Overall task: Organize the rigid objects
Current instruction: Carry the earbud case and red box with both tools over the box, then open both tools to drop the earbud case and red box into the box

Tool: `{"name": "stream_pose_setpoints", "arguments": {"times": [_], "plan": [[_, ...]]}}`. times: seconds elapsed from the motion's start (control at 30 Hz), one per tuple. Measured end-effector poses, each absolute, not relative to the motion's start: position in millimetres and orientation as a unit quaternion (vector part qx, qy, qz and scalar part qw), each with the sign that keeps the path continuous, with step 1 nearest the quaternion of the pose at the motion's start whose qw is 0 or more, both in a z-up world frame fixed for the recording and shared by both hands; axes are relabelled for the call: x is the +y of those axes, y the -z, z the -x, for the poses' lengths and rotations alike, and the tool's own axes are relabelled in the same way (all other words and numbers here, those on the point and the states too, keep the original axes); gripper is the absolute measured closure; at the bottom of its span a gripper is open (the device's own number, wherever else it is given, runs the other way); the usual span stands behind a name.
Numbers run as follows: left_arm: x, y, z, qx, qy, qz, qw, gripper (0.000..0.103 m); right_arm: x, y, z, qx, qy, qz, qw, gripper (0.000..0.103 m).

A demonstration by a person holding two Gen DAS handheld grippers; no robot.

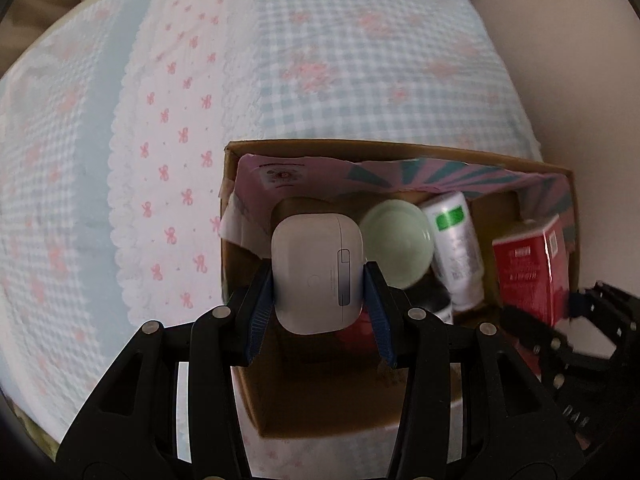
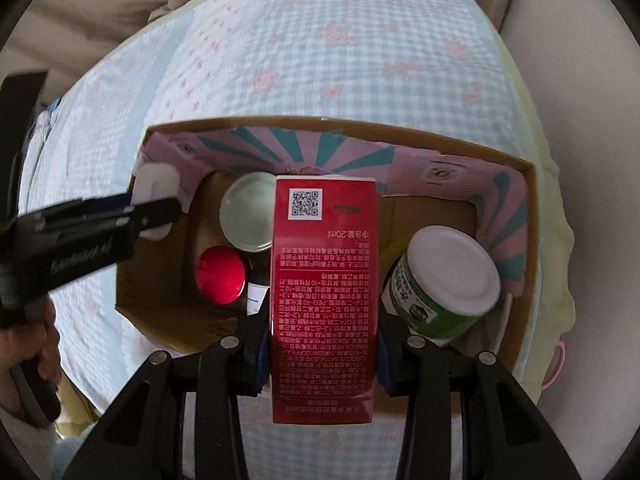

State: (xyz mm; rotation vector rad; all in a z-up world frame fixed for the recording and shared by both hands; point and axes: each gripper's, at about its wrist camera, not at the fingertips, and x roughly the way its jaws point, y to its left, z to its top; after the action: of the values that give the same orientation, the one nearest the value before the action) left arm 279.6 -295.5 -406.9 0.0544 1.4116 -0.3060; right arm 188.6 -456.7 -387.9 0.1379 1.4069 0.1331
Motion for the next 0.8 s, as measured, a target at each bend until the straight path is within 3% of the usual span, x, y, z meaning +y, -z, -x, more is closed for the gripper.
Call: {"name": "stream_pose_setpoints", "arguments": {"times": [0.2,0.23,0.27,0.3,0.33,0.8], "plan": [[-303.4,410.2,-288.2,0.652,0.138,-0.033,0.745,0.061,-452.4,398.9,-195.5,0.654,-0.07,-0.047,0.752,0.062],[-304.9,407.8,-289.6,0.652,0.135,-0.036,0.745,0.055,-451.3,396.7,-196.1,0.648,-0.07,-0.043,0.757,0.05],[-305.6,404.3,-290.6,0.651,0.134,-0.036,0.746,0.023,-449.2,393.8,-196.6,0.643,-0.068,-0.038,0.762,0.039],[-305.0,401.4,-291.3,0.652,0.153,-0.018,0.742,0.0,-448.6,391.2,-196.2,0.638,-0.067,-0.032,0.766,0.008],[-304.7,398.0,-291.4,0.651,0.174,0.007,0.739,0.0,-448.0,388.2,-195.0,0.633,-0.066,-0.025,0.771,0.0],[-300.1,369.1,-282.1,0.633,0.171,0.001,0.755,0.0,-457.9,374.4,-171.5,0.618,-0.048,-0.041,0.784,0.0]]}}
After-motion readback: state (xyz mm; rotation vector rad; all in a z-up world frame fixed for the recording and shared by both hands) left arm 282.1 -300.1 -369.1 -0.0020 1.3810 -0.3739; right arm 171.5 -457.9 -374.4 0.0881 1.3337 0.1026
